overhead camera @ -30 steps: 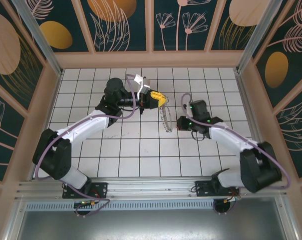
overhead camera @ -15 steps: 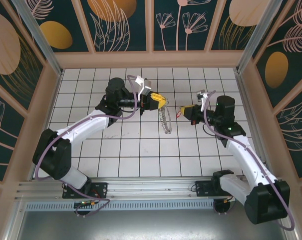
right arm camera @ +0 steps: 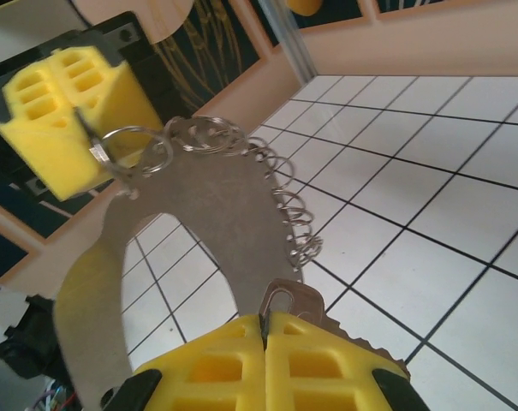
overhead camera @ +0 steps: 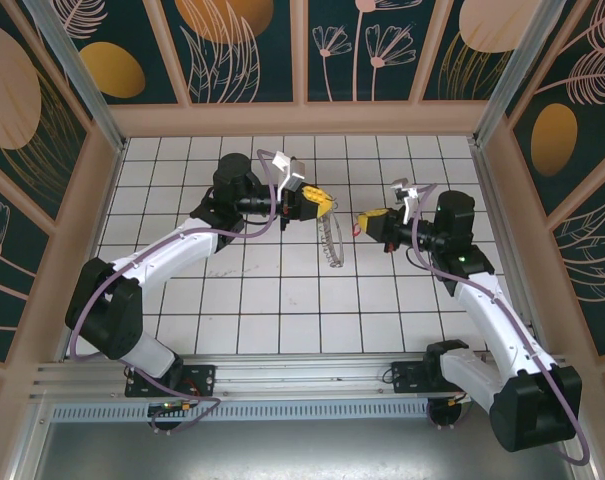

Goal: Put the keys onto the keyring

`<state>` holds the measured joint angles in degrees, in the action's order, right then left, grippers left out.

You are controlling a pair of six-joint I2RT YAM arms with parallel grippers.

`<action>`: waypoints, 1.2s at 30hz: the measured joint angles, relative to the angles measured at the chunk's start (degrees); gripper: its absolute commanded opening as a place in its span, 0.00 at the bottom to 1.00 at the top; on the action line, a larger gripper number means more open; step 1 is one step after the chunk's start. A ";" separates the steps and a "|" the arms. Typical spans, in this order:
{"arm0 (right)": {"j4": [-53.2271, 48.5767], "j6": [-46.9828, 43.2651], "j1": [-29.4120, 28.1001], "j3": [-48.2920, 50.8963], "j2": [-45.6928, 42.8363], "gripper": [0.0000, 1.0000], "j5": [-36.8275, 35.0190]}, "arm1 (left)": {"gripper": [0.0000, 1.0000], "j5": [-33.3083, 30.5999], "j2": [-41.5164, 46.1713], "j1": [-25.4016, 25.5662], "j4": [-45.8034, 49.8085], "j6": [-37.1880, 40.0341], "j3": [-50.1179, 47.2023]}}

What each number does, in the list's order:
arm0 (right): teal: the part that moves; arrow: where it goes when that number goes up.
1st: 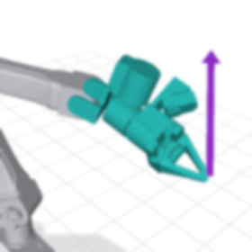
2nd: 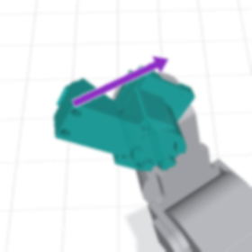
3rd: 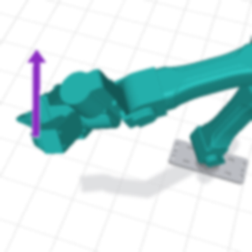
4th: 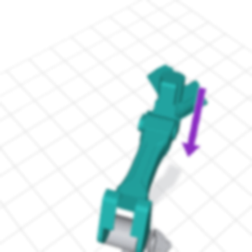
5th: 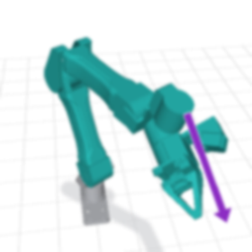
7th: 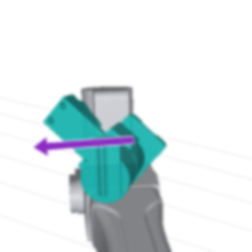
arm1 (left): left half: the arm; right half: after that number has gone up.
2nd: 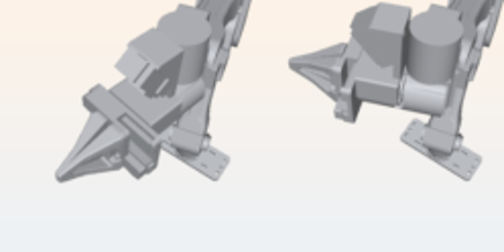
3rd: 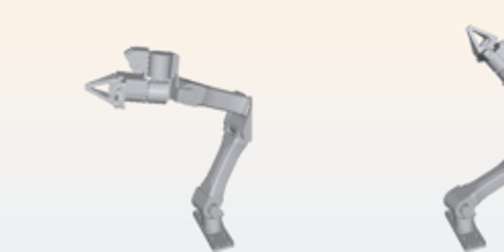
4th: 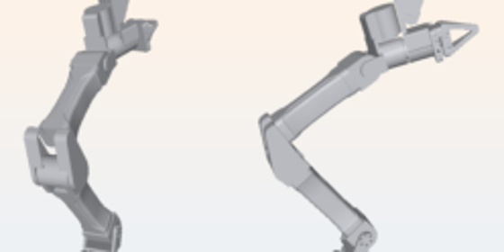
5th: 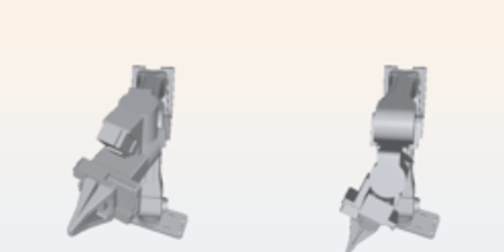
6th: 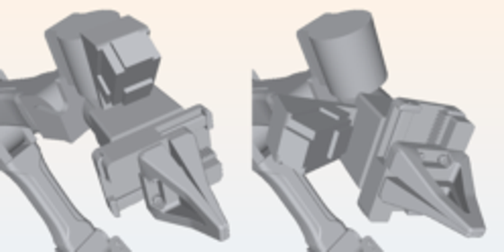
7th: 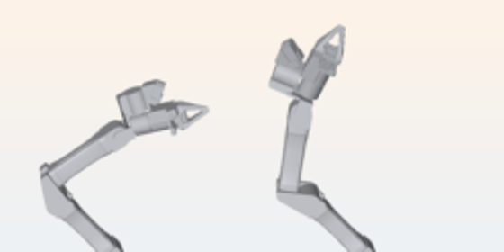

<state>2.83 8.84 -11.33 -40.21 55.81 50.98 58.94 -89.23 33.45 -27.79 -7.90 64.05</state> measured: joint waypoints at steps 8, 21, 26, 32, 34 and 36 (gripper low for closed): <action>-4.68 4.11 -0.96 4.94 3.39 0.00 -13.73 | 0.00 0.24 0.00 0.00 0.00 -0.04 0.13; -17.07 7.45 -14.88 3.93 19.67 0.00 -40.63 | 0.00 0.20 0.87 0.00 -0.48 -1.38 -0.09; -16.61 8.28 -15.78 3.06 23.19 0.00 -42.34 | 0.00 0.22 2.10 0.00 -0.68 -1.38 -0.31; -14.47 8.79 -16.22 1.68 27.80 0.09 -42.38 | 0.00 0.20 2.73 0.00 -0.74 -1.46 -0.94; -14.10 9.70 -16.44 1.51 28.70 0.26 -42.38 | 0.00 0.20 2.73 0.00 -0.76 -1.62 -1.09; -14.01 10.58 -16.55 1.46 28.74 0.40 -42.36 | 0.00 0.20 2.73 0.00 -0.85 -1.81 -1.16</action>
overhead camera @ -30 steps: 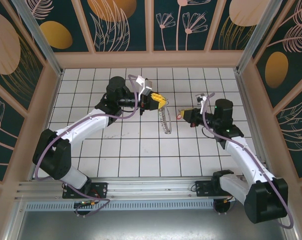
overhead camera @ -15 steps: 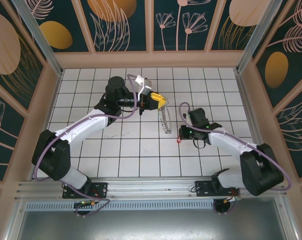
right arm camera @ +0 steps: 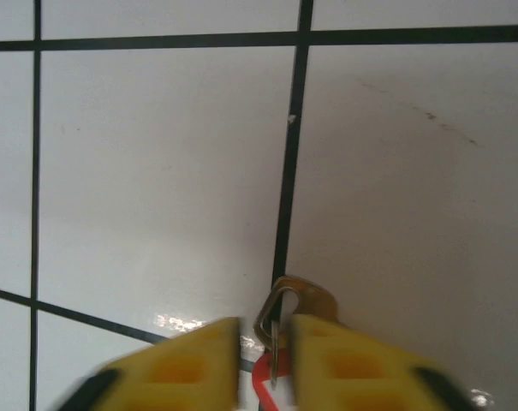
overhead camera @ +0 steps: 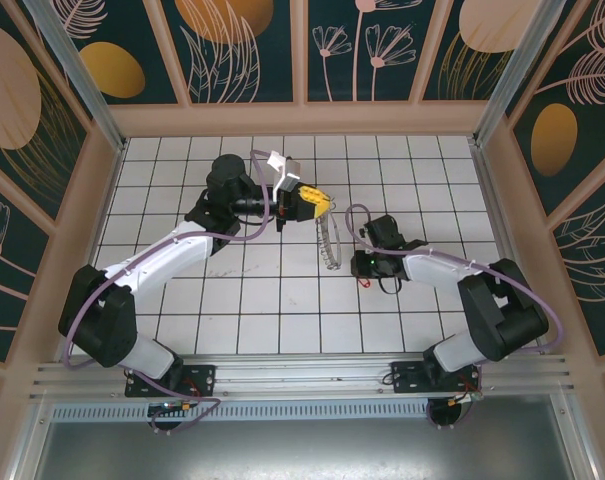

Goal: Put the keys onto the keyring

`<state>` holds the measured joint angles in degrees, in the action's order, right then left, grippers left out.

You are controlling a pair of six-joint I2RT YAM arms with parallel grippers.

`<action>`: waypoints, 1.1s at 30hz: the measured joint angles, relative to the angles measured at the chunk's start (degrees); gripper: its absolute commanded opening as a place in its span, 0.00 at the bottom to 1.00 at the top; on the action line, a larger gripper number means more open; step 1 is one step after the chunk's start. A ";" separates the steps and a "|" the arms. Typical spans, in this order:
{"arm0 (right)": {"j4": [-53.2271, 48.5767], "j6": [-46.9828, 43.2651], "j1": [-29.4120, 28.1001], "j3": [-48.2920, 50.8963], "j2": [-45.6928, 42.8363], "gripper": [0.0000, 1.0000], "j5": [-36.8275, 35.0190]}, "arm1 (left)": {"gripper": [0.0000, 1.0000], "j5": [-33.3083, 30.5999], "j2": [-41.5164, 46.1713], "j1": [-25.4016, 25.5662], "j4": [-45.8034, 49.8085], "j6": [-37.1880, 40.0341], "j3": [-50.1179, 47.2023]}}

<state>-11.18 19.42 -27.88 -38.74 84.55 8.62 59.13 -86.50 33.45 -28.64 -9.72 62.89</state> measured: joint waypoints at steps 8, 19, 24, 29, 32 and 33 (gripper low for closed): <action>-0.42 5.51 -0.04 0.55 -7.41 0.56 0.15 | 0.00 0.02 0.00 0.11 -1.40 -0.44 -0.02; -0.68 11.39 -0.04 5.07 -9.79 0.42 1.27 | 0.00 0.26 0.00 0.11 -1.62 -0.42 -0.02; -0.57 12.66 -0.02 5.05 -8.59 0.38 0.76 | 0.00 0.26 0.00 0.11 -1.64 -0.44 -0.07; -0.20 13.16 -0.02 5.03 -6.45 0.33 0.28 | 0.00 0.26 0.00 0.11 -1.70 -0.44 -0.15; -0.11 13.79 -0.02 4.87 -5.99 0.33 -0.04 | 0.00 0.26 0.00 0.11 -1.84 -0.42 -0.24; -0.11 13.84 0.02 4.74 -5.92 0.33 -0.09 | 0.00 0.26 0.00 0.11 -1.84 -0.42 -0.24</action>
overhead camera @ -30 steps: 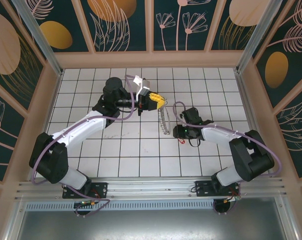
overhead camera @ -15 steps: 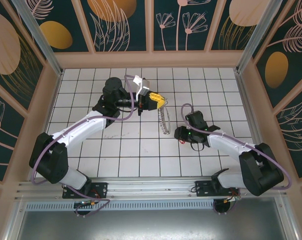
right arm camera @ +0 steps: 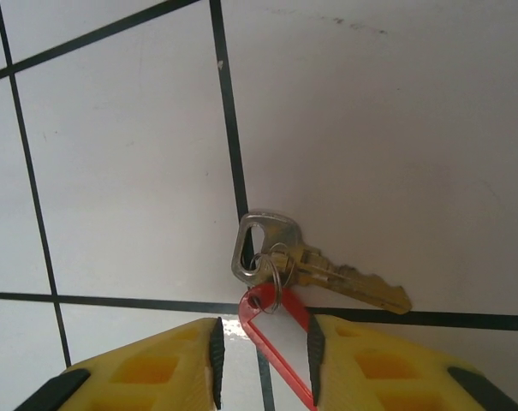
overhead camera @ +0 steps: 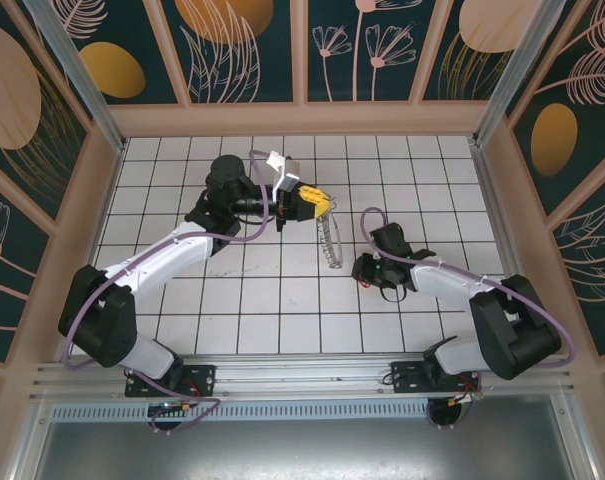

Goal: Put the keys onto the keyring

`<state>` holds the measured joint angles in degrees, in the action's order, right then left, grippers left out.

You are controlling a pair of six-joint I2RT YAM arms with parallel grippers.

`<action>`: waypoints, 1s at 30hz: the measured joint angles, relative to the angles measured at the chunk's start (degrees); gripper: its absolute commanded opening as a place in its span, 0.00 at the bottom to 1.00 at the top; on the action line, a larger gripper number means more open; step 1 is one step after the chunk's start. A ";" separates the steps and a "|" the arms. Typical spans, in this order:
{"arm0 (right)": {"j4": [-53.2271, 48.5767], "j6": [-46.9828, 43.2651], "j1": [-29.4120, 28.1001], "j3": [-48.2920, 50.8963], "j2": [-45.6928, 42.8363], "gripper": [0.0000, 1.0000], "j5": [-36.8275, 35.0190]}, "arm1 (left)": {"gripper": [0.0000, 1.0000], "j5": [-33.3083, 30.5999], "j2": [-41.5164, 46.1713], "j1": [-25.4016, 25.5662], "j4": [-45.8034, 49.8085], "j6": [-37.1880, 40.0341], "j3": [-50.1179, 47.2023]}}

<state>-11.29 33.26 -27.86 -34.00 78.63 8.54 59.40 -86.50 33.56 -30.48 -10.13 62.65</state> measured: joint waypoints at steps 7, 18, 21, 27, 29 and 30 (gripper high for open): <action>1.27 0.17 0.00 -1.11 1.11 0.30 -0.17 | 0.00 0.15 0.00 0.00 -0.20 0.00 -0.02; 1.73 0.20 0.00 -1.42 2.16 0.30 -0.66 | 0.00 0.17 0.00 0.00 -0.22 0.00 -0.07; 1.62 0.33 0.00 -1.42 1.92 0.31 -1.20 | 0.00 0.17 0.00 0.00 -0.24 0.00 -0.09; 1.64 0.35 0.04 -1.42 0.13 0.30 -1.62 | 0.00 0.20 0.00 0.00 -0.63 0.00 -0.11; 1.62 0.35 0.04 -1.42 0.13 0.30 -1.62 | 0.00 0.17 0.00 0.00 -0.66 0.00 -0.11; 1.64 0.35 0.07 -1.42 0.13 0.30 -1.64 | 0.00 0.17 0.00 0.00 -0.66 0.00 -0.11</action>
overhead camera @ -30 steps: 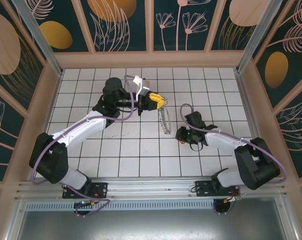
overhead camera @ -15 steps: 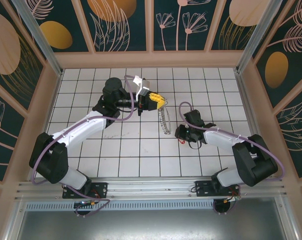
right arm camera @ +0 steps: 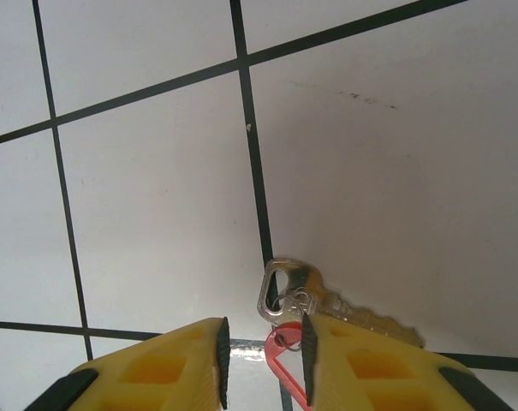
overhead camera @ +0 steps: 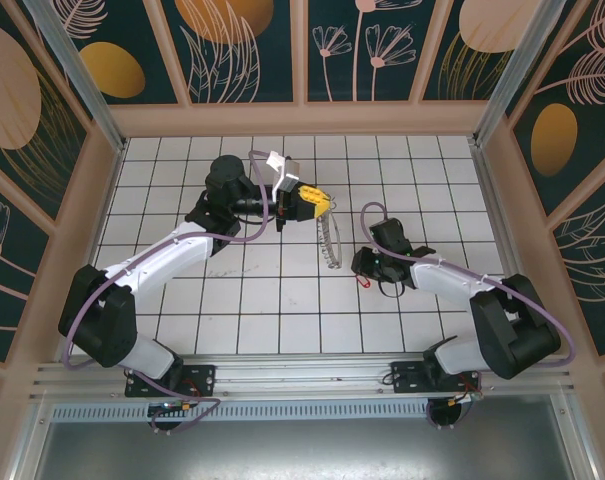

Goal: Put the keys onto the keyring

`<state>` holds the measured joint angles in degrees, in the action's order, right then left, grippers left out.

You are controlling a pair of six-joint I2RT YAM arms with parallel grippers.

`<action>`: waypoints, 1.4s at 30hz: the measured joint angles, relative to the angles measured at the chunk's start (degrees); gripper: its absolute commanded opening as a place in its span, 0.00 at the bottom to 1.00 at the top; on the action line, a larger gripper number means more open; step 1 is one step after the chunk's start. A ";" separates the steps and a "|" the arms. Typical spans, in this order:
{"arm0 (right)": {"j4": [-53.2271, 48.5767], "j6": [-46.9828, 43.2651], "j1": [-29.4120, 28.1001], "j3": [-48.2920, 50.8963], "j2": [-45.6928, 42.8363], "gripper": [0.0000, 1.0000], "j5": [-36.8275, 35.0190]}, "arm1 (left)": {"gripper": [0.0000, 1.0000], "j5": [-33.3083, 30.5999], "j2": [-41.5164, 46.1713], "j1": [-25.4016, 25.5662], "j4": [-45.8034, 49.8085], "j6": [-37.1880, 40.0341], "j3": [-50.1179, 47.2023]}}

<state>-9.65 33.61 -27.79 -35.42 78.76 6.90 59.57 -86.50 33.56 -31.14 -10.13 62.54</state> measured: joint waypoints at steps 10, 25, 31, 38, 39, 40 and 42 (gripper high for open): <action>0.26 0.02 -0.02 0.13 1.33 0.30 0.04 | 0.00 0.02 0.00 0.00 -0.37 -0.02 -0.15; 0.79 0.00 -0.02 0.35 2.95 0.25 0.24 | 0.00 0.00 0.00 0.00 -0.39 -0.02 -0.24; 0.90 0.00 -0.02 0.35 3.17 0.21 0.28 | 0.00 0.00 0.00 0.00 -0.44 -0.02 -0.39; 1.33 -0.11 0.00 0.35 3.74 0.05 0.66 | 0.00 0.00 0.00 0.00 -0.48 -0.02 -0.52; 1.66 -0.09 0.00 0.35 3.78 0.02 0.70 | 0.00 0.00 0.00 0.00 -0.52 -0.02 -0.55; 2.05 0.00 0.04 0.33 3.78 0.00 0.74 | 0.00 0.00 0.00 0.00 -0.57 -0.02 -0.55; 2.27 -0.02 0.04 0.35 3.78 0.00 0.85 | 0.00 0.00 0.00 0.00 -0.81 -0.02 -0.57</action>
<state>-7.38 33.58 -27.75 -35.07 82.54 7.75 59.57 -86.50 33.56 -31.94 -10.15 61.98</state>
